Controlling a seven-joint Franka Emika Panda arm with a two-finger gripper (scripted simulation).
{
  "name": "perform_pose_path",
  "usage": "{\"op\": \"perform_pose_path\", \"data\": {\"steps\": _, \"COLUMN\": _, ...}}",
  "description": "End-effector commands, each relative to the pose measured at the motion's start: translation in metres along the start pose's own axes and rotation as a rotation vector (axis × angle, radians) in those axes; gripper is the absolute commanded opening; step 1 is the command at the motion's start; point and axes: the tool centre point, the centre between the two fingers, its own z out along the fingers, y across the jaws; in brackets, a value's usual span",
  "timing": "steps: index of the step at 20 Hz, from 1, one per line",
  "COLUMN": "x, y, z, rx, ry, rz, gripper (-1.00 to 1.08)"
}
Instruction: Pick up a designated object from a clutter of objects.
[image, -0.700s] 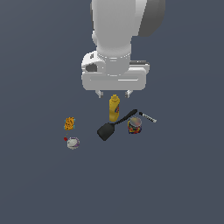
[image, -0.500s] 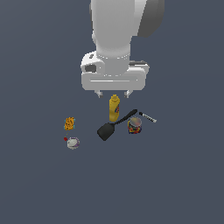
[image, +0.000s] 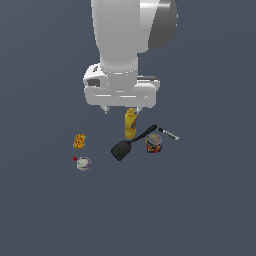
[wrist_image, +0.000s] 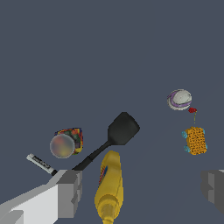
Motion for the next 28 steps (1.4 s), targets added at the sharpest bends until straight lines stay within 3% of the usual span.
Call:
{"op": "perform_pose_path", "data": {"steps": 1, "x": 0.001, "y": 0.0, "z": 0.0, "rx": 0.0, "ry": 0.0, "rz": -0.001, "gripper": 1.0}}
{"op": "perform_pose_path", "data": {"steps": 14, "x": 0.032, "y": 0.036, "z": 0.044, "rx": 0.011, "ry": 0.007, "rz": -0.03, "gripper": 1.0}}
{"op": "perform_pose_path", "data": {"steps": 28, "x": 0.077, "y": 0.137, "z": 0.162, "rx": 0.01, "ry": 0.026, "rz": -0.095, "gripper": 1.0}}
